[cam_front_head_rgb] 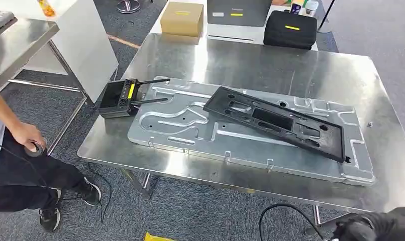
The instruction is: Take the parts from the cabinet and place them on the table.
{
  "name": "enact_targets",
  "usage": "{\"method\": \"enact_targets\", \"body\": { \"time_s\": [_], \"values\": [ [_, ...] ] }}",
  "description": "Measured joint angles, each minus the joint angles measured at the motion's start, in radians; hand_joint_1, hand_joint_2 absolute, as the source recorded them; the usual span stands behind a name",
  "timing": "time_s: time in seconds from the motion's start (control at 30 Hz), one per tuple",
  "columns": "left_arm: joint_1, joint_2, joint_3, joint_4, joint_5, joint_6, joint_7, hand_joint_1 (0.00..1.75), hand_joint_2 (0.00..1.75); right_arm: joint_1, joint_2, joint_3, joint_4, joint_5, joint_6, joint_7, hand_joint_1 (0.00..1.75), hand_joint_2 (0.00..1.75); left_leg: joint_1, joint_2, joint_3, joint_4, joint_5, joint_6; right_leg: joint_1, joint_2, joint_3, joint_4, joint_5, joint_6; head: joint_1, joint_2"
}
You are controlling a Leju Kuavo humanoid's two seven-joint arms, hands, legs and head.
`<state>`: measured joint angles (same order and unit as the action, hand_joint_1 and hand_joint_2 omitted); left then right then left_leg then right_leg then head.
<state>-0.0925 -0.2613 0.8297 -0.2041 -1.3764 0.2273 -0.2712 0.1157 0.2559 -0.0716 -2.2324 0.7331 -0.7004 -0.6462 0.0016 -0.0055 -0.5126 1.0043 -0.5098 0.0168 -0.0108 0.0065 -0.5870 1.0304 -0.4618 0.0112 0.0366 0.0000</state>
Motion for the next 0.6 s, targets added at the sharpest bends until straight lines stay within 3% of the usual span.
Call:
{"method": "enact_targets", "body": {
  "time_s": [0.2, 0.43, 0.53, 0.57, 0.6],
  "values": [
    [0.006, 0.000, 0.001, 0.000, 0.015, 0.028, 0.003, 0.00, 0.00, 0.062, 0.055, -0.019, 0.014, -0.059, 0.001, 0.002, 0.00, 0.00, -0.002, 0.000, 0.000, 0.002, -0.001, 0.002, -0.005, 0.000, 0.001, -0.001, 0.001, 0.001, 0.000, 0.000],
    [0.010, 0.000, 0.001, 0.000, 0.028, 0.032, 0.001, 0.00, 0.00, 0.101, 0.068, -0.020, 0.045, -0.084, 0.001, 0.002, 0.00, 0.00, -0.005, 0.000, -0.004, 0.013, -0.005, 0.009, -0.007, 0.000, 0.003, -0.001, 0.002, 0.009, 0.000, 0.000],
    [0.012, 0.000, 0.004, -0.001, 0.034, 0.034, -0.001, 0.00, 0.00, 0.118, 0.073, -0.019, 0.071, -0.092, 0.001, 0.006, 0.00, 0.00, -0.008, 0.000, -0.004, 0.013, -0.002, 0.019, -0.011, 0.000, 0.006, -0.008, 0.009, 0.019, 0.000, 0.000],
    [0.013, 0.000, 0.005, -0.001, 0.034, 0.035, -0.002, 0.00, 0.00, 0.123, 0.073, -0.018, 0.077, -0.092, 0.001, 0.008, 0.00, 0.00, -0.001, 0.000, -0.001, -0.003, 0.009, 0.026, -0.005, 0.000, 0.008, -0.010, 0.011, 0.024, 0.000, 0.000],
    [0.013, 0.000, 0.005, -0.001, 0.036, 0.035, -0.002, 0.00, 0.00, 0.127, 0.073, -0.018, 0.083, -0.092, 0.001, 0.012, 0.00, 0.00, 0.005, 0.005, 0.010, -0.014, 0.019, 0.029, -0.010, -0.001, 0.006, 0.000, -0.002, 0.025, 0.000, 0.000]
  ]
}}
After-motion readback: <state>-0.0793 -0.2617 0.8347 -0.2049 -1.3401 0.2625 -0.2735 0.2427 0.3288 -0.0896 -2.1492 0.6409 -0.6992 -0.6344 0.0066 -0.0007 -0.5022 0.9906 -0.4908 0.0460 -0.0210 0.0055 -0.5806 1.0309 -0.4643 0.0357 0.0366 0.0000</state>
